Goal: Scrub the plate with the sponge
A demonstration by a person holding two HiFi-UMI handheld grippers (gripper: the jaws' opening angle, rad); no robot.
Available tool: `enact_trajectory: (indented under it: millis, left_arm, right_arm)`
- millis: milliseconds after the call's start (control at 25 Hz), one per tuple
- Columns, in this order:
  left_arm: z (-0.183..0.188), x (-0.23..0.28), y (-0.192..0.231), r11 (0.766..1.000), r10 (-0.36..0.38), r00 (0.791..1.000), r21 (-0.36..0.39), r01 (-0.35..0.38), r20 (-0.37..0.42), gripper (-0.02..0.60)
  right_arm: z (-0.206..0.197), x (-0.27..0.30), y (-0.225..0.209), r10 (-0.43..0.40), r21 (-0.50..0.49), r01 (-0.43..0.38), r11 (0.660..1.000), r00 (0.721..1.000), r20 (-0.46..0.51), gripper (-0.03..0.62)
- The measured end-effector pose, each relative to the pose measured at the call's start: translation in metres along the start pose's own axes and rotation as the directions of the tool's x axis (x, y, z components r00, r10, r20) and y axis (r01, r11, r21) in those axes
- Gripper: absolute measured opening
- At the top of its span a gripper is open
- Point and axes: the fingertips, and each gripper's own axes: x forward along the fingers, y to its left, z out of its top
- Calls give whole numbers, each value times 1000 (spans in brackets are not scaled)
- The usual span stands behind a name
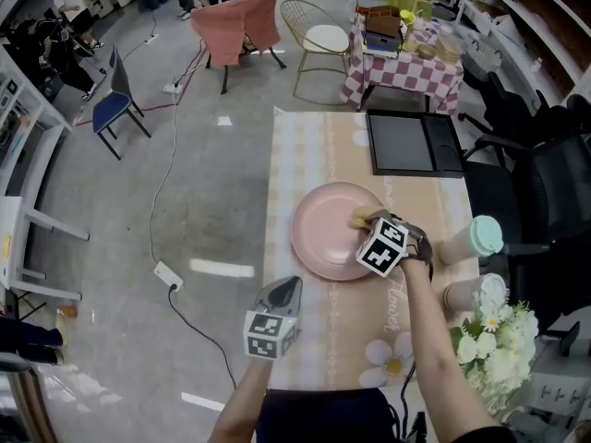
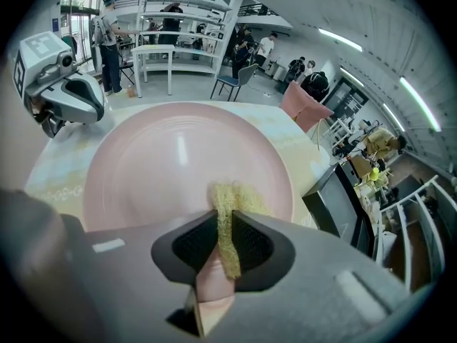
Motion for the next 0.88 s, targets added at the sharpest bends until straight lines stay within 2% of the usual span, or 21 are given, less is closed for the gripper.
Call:
enact_trajectory:
  millis: [880]
  left_arm:
    - [-13, -21, -10, 1000, -8, 1000, 18, 8, 14, 11]
  right_arm:
    - [-9, -12, 32, -7, 13, 7, 1000, 1000, -10, 60]
